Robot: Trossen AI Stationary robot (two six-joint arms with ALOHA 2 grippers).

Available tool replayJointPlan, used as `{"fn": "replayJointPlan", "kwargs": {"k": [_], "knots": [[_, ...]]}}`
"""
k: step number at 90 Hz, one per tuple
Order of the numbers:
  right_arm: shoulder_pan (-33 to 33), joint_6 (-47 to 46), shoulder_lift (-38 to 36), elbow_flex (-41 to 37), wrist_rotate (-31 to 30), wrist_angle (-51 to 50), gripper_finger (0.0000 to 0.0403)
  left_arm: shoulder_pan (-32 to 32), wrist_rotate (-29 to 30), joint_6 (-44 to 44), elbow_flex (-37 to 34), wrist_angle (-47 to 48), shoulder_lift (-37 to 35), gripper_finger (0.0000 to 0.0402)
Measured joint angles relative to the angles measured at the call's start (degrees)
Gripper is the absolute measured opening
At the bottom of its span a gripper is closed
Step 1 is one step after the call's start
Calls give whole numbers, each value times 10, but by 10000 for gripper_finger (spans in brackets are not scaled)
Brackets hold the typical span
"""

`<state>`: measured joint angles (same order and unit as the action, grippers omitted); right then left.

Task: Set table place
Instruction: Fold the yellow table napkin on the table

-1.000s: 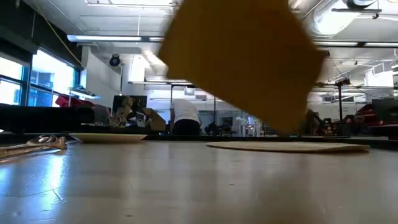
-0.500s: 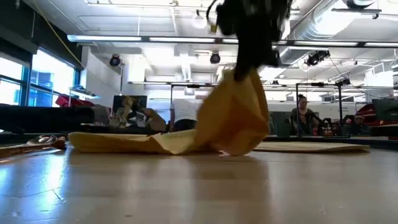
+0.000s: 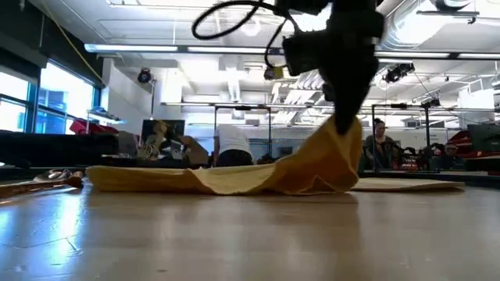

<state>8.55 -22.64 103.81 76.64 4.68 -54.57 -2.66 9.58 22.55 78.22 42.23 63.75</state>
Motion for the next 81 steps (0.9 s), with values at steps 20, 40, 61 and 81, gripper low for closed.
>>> {"fn": "replayJointPlan", "kwargs": {"k": [20,40,61,81], "knots": [[1,40,2,0,-4,2,56,0,0,-2,0,0,0,140],[3,95,2,0,-1,-14,113,0,0,-2,0,0,0,140],[21,138,2,0,-15,-35,35,0,0,-2,0,0,0,140],[22,109,15,0,-29,-32,27,0,0,-3,0,1,0,140]]}}
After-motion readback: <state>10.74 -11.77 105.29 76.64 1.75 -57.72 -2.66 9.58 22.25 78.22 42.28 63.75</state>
